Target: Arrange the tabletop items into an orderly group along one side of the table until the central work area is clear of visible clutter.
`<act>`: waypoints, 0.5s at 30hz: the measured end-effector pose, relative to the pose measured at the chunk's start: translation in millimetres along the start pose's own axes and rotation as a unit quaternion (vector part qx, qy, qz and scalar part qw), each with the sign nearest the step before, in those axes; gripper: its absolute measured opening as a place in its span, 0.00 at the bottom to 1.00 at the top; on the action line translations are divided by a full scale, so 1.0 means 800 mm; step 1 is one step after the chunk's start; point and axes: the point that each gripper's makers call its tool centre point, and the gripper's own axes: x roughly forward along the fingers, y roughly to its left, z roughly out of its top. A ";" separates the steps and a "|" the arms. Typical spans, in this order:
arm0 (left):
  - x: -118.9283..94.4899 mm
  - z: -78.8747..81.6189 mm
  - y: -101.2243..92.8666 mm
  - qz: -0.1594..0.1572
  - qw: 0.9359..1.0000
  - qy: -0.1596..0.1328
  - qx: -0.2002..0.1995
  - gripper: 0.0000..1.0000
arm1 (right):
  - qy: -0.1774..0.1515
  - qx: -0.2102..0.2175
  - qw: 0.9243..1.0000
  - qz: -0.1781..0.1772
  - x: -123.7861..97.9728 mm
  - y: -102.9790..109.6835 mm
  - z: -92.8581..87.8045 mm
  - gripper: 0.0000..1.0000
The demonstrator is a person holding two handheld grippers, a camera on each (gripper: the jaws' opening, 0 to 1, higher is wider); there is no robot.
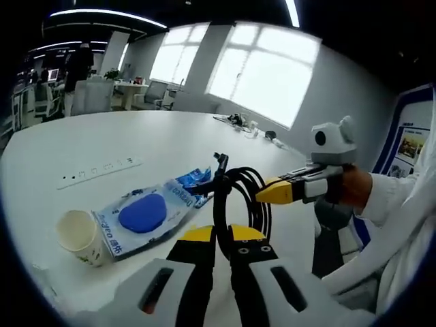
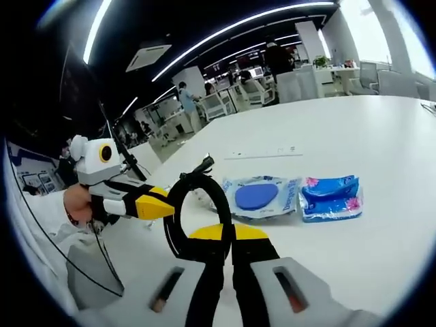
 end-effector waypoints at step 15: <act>0.068 0.037 -0.044 -0.052 0.998 0.020 0.036 0.04 | -0.033 0.012 0.998 -0.057 -0.057 -0.058 0.024 0.00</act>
